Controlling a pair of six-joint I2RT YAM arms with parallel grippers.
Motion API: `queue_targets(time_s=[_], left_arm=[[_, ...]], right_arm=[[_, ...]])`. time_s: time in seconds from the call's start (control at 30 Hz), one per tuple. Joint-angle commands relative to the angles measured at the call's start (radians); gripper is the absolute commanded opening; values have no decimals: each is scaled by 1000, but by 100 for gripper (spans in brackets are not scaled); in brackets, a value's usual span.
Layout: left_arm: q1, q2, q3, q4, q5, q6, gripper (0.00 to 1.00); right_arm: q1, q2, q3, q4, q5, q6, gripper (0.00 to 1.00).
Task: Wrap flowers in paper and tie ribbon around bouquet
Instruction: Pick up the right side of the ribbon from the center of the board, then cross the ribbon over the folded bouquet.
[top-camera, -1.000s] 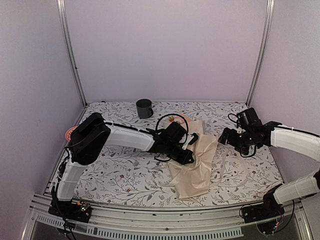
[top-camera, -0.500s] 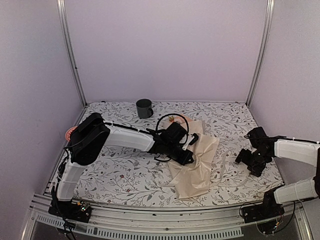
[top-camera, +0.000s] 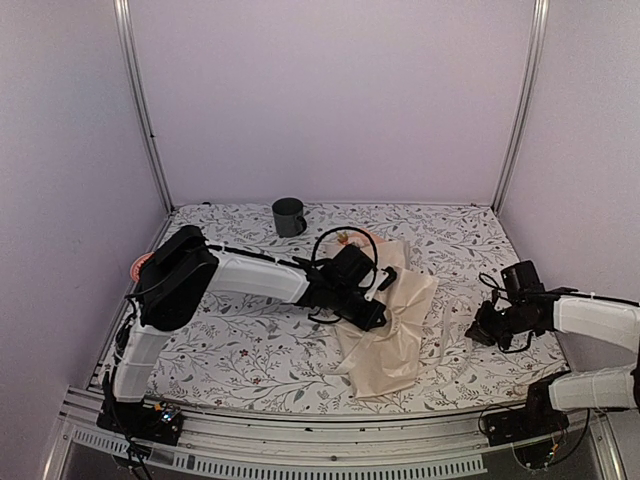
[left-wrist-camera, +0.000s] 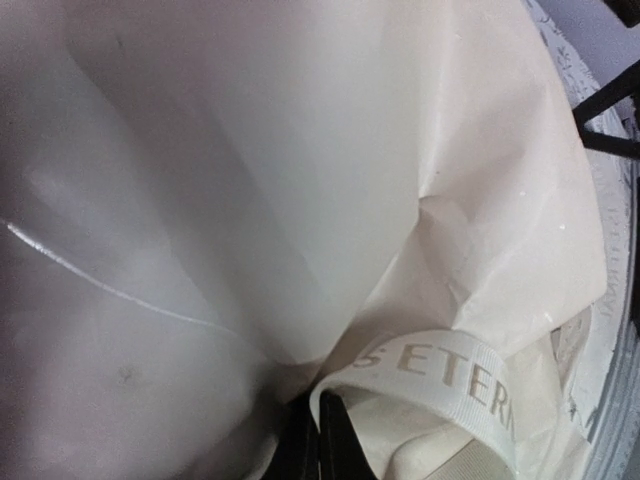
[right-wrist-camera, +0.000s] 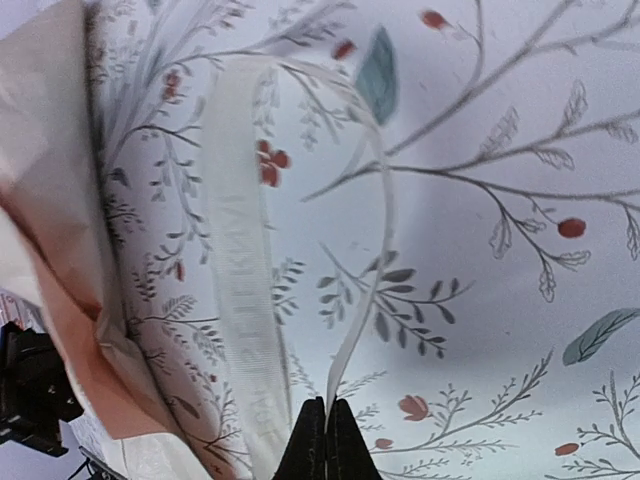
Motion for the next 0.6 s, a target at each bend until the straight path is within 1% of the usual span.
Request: queue_targets(time_s=[0.0,0.13,0.23,0.3,0.37,0.43,0.47,0.53,0.57], left_arm=[[-7,-22,-21,-100,-28,11,0],[-7,-30,-22,-97,-36,10,0],[-4,-31,-18,-81,-41,17,0],[0,-23,-9,-69,-40,19,0],[6,-7,7,-64,-39,14,0],[8,4,21,-63,-36,7,0],[9,6,21,-58,-33,5,0],[9,5,11,-39,-28,1,0],[10,4,6,-28,-25,-1,0]], right_arm=[[-2,-130,84,-5,-29,-108,0],[-2,-183,212,-78,-104,-203,0],[1,-201,343,-131,-287,-334,0],[15,-231,398,-134,-415,-399,0],[59,-254,446,-110,-543,-429,0],[140,-252,493,-49,-652,-431,0],[191,-243,513,11,-690,-415,0],[313,-217,540,170,-721,-359,0],[373,-188,549,297,-724,-332,0]])
